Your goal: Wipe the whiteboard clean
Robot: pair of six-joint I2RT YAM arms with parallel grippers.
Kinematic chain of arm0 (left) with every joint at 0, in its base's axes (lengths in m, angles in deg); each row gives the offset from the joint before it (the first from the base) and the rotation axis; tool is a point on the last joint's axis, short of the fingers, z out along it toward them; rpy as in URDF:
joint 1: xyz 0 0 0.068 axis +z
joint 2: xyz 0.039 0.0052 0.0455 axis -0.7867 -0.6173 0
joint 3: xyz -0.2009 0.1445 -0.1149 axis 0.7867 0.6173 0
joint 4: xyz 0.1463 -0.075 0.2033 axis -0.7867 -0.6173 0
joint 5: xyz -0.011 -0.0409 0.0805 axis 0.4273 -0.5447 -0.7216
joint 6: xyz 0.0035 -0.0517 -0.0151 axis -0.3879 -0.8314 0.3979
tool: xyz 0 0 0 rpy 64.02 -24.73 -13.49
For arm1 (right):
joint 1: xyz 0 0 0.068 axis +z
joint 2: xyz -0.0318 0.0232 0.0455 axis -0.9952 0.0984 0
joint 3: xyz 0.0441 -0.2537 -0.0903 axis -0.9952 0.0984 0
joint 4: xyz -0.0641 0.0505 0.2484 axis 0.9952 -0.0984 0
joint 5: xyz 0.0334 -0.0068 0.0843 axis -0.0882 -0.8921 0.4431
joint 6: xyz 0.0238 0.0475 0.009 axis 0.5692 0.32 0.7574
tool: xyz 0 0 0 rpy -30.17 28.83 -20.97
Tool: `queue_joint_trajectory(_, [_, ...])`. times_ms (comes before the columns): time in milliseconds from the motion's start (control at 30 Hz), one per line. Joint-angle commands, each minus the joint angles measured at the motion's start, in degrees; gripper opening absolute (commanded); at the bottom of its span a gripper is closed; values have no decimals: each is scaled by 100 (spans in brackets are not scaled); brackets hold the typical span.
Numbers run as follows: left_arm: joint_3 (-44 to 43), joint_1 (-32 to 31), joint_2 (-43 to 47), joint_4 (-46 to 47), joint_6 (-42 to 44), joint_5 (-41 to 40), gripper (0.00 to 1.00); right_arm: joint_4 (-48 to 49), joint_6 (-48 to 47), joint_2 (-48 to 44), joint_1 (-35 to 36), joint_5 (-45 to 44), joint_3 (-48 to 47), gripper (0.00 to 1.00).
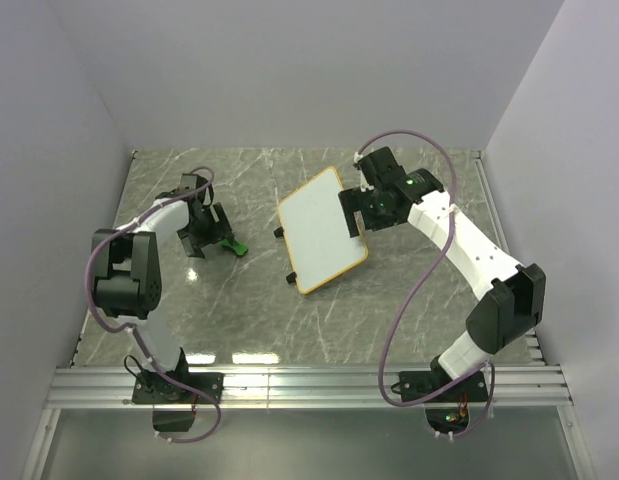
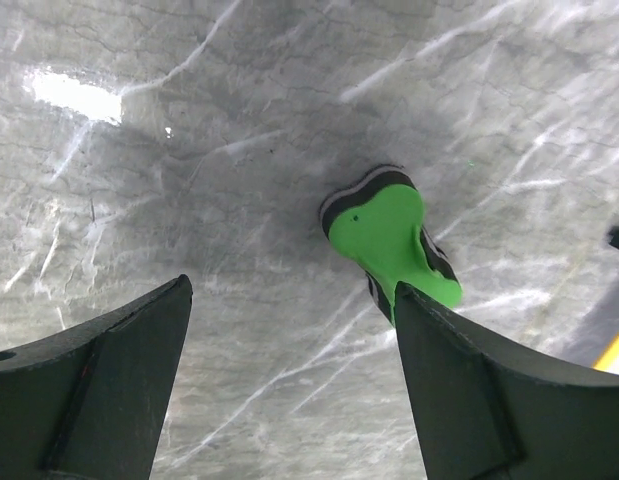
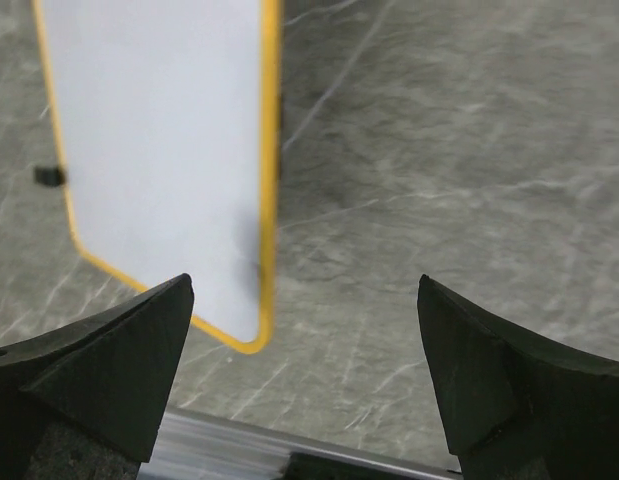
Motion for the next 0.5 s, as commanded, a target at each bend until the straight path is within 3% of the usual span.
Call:
queue_joint_trajectory(0, [-288,16,559,8,-59,160,87,-53,207,-438,5,-1032,-450,100])
queue_joint_trajectory(167, [-306,16,1208,35,-156,169,87,526,584,-1131,5,-1315,-240,100])
queue_joint_trajectory(333, [-51,-27,2289,779,-305,91,87,1545,900,-1756,6,-884,393,95])
queue_joint_trajectory(467, [212,-300,3431,1246,-410,-516,94,1354,1129,-1819,-3,-288,332,95])
